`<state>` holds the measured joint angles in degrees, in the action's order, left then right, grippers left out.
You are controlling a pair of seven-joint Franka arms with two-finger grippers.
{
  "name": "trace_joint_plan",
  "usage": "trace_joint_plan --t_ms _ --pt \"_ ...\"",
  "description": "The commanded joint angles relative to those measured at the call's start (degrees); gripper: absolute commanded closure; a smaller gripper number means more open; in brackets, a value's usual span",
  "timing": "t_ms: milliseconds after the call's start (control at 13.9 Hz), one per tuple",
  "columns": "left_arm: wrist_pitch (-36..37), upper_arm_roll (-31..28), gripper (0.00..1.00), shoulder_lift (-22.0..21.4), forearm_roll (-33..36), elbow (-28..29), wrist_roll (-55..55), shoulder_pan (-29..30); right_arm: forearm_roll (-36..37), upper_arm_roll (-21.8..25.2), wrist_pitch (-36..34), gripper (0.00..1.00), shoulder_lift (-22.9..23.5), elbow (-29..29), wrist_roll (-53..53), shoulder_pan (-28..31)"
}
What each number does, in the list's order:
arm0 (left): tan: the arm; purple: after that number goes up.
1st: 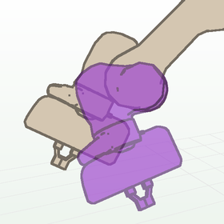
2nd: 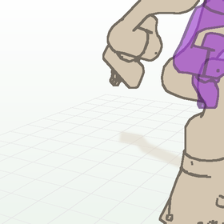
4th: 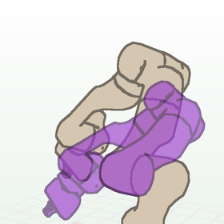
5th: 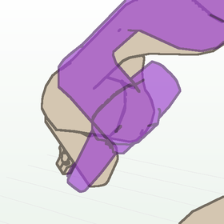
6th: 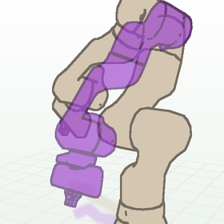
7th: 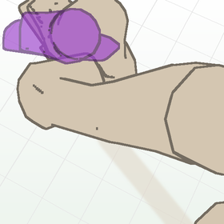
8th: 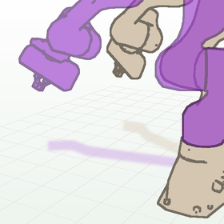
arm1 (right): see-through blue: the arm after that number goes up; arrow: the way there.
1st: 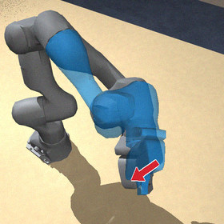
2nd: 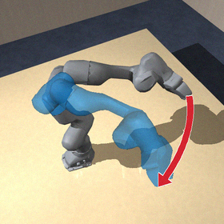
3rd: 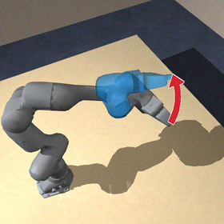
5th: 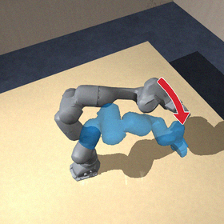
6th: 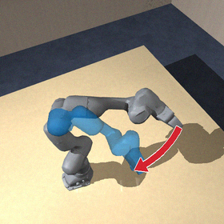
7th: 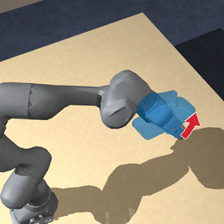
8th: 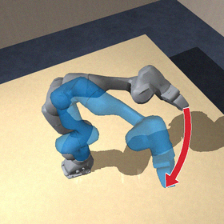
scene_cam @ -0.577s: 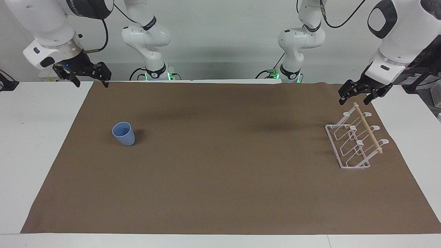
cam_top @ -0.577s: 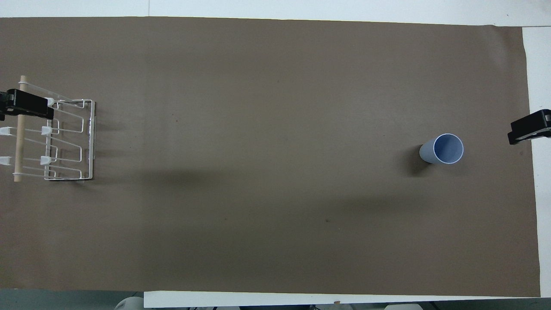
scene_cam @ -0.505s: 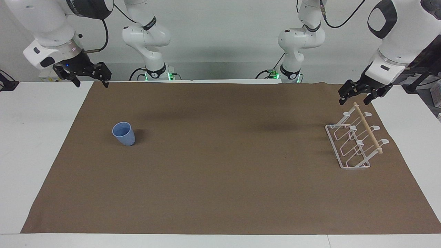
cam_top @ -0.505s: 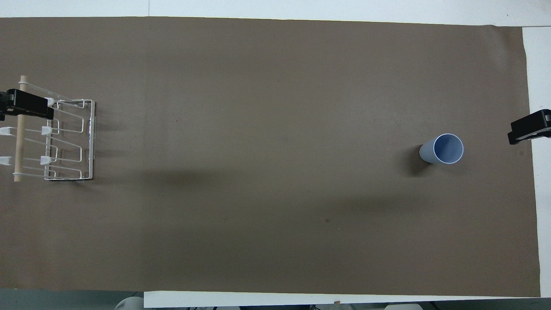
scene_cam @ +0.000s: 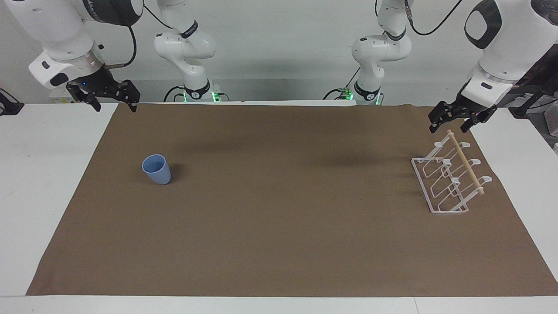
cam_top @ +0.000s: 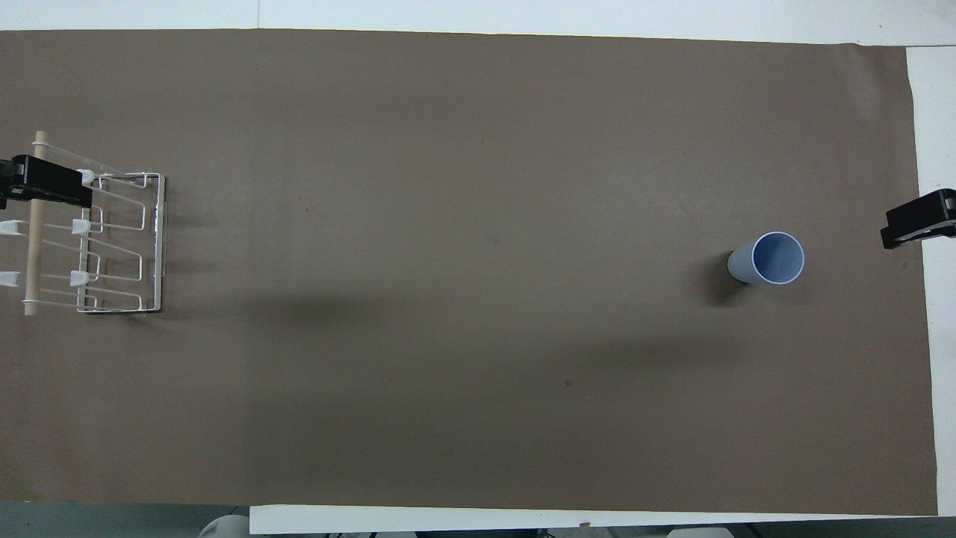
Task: Hang cup on cup holder
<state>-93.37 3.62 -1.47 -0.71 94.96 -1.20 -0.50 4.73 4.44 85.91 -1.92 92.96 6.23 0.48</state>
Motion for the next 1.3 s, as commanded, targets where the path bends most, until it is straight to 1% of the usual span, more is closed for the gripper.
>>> trace_joint_plan --t_ms 0,72,144,289,361,505,577,649,722,794,866,938,1010,1082,1227 --pt "0.7 0.3 0.0 -1.1 1.0 0.6 -0.7 0.2 -1.0 0.0 14.2 0.01 -5.9 16.1 5.3 2.7" --pt "0.7 0.3 0.0 -1.2 1.0 0.6 -0.7 0.2 -1.8 0.0 15.9 0.0 -4.9 17.7 5.8 3.2" --pt "0.8 0.3 0.0 -1.2 1.0 0.7 -0.7 0.2 -3.7 0.1 18.0 0.0 -2.8 18.3 5.8 3.7" --pt "0.8 0.3 0.0 -1.5 1.0 0.9 -0.7 0.4 -4.3 0.0 23.5 0.0 0.4 20.1 7.2 6.7" --pt "0.7 0.4 0.0 -1.5 1.0 0.9 -0.6 0.4 -5.8 0.0 25.8 0.01 2.3 21.2 9.4 7.9" --pt "0.7 0.3 0.0 -1.5 1.0 0.9 -0.6 0.5 -7.9 0.0 27.5 0.01 4.3 24.4 11.1 7.8" --pt "0.7 0.3 0.0 -1.5 1.0 0.9 -0.6 0.6 -8.0 0.0 30.9 0.02 4.6 26.5 10.9 7.3" --pt "0.7 0.3 0.0 -1.5 1.0 0.9 -0.6 0.7 -8.0 0.0 33.8 0.05 4.9 27.7 11.1 6.8" --pt "0.7 0.3 0.0 -1.4 1.0 0.9 -0.6 0.6 -8.0 -0.1 35.0 0.08 5.5 28.1 11.0 5.2" --pt "0.7 0.3 0.0 -1.4 1.0 0.9 -0.6 0.6 -8.0 0.0 35.3 0.1 6.7 28.1 11.3 4.6" --pt "0.7 0.3 0.0 -1.4 1.0 0.9 -0.6 0.6 -8.0 0.0 36.2 0.14 7.5 28.8 11.6 4.8" --pt "0.7 0.3 0.0 -1.5 1.0 0.9 -0.6 0.7 -8.0 0.0 37.6 0.21 7.6 29.6 12.0 4.6" --pt "0.7 0.3 0.0 -1.5 1.0 0.9 -0.6 0.7 -8.0 0.0 38.0 0.34 7.6 29.8 12.7 4.5" --pt "0.7 0.3 0.0 -1.5 1.0 0.9 -0.6 0.7 -8.0 0.0 38.0 0.5 7.7 29.8 13.5 4.5" --pt "0.7 0.3 0.0 -1.4 1.0 0.9 -0.6 0.7 -7.9 0.0 38.0 0.77 8.3 29.7 16.1 5.0"
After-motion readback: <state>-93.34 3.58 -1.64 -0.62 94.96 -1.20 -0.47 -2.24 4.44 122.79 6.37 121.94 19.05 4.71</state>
